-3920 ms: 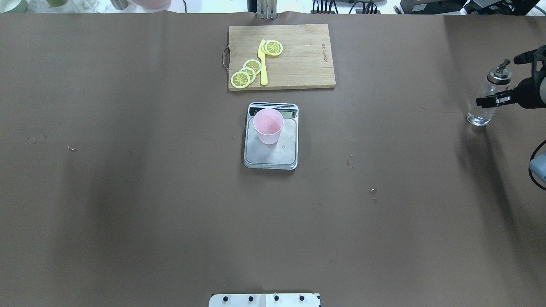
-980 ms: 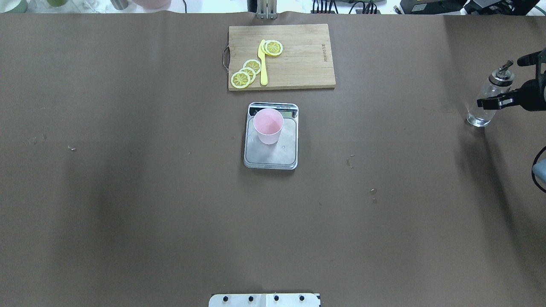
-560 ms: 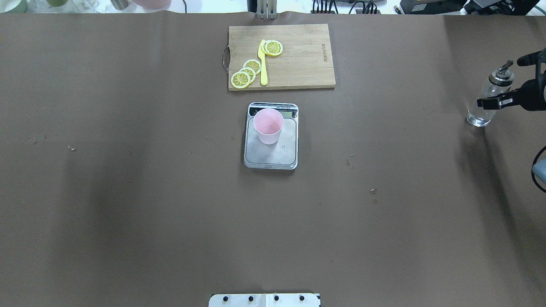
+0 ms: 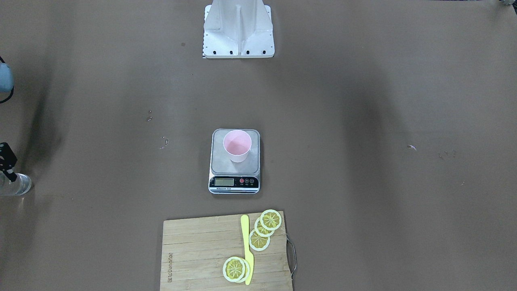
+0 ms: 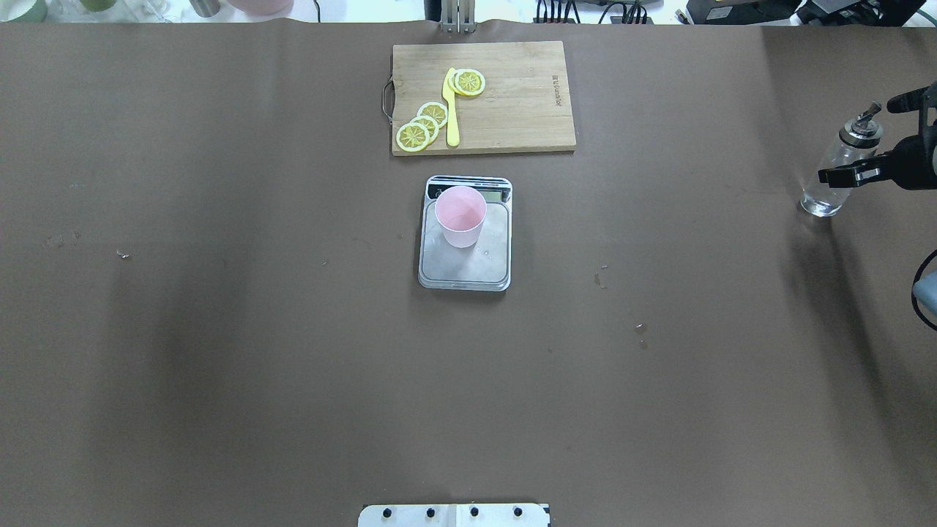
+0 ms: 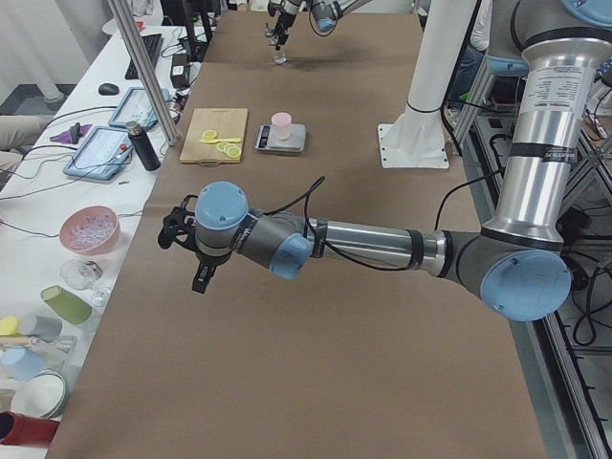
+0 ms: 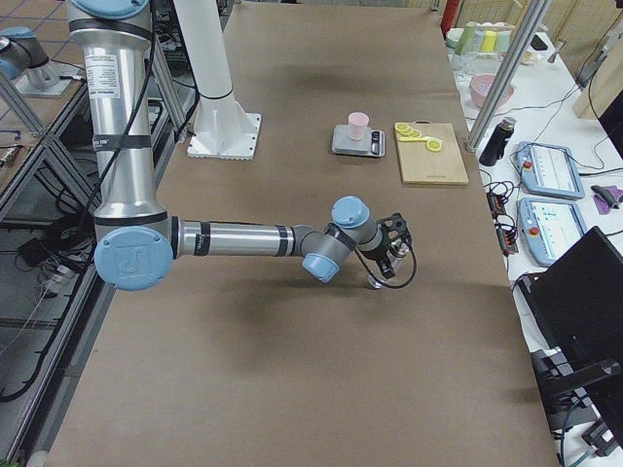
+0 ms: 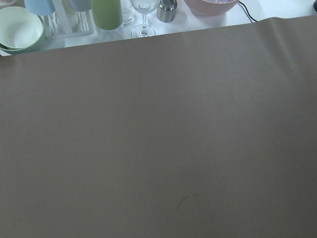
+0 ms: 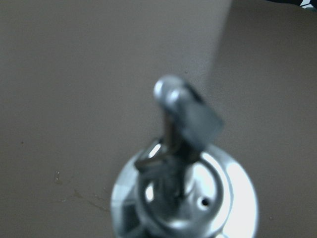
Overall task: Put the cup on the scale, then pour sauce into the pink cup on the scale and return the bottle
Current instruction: 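Lower the glass bottle onto the table with the right gripper, then open the right gripper and lift it off the bottle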
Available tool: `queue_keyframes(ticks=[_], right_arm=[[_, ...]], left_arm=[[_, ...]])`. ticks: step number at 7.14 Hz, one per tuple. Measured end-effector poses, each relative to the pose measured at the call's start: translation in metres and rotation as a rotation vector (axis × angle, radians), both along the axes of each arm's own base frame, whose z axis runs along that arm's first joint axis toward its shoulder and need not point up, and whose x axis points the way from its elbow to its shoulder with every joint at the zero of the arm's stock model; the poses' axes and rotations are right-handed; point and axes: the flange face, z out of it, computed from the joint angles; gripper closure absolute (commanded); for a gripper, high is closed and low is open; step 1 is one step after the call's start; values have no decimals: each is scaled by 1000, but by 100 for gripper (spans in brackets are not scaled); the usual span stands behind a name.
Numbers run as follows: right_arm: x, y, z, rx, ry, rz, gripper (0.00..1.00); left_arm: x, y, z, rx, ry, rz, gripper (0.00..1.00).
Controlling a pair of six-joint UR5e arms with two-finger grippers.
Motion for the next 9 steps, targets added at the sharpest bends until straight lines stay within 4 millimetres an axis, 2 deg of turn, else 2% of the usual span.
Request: queue_keyframes(ticks=[6,8,9], right_arm=[[4,6,5,-6,-5,-3,0],[18,30,16,-11,-17,-10,0],[30,48,16,-13,-23,-10,0]], left_arm=[[0,0,1,-4,-1,-1,3],[0,-1,1,-4,-2,-1,3],[0,-1,1,-4,-2,-1,3]])
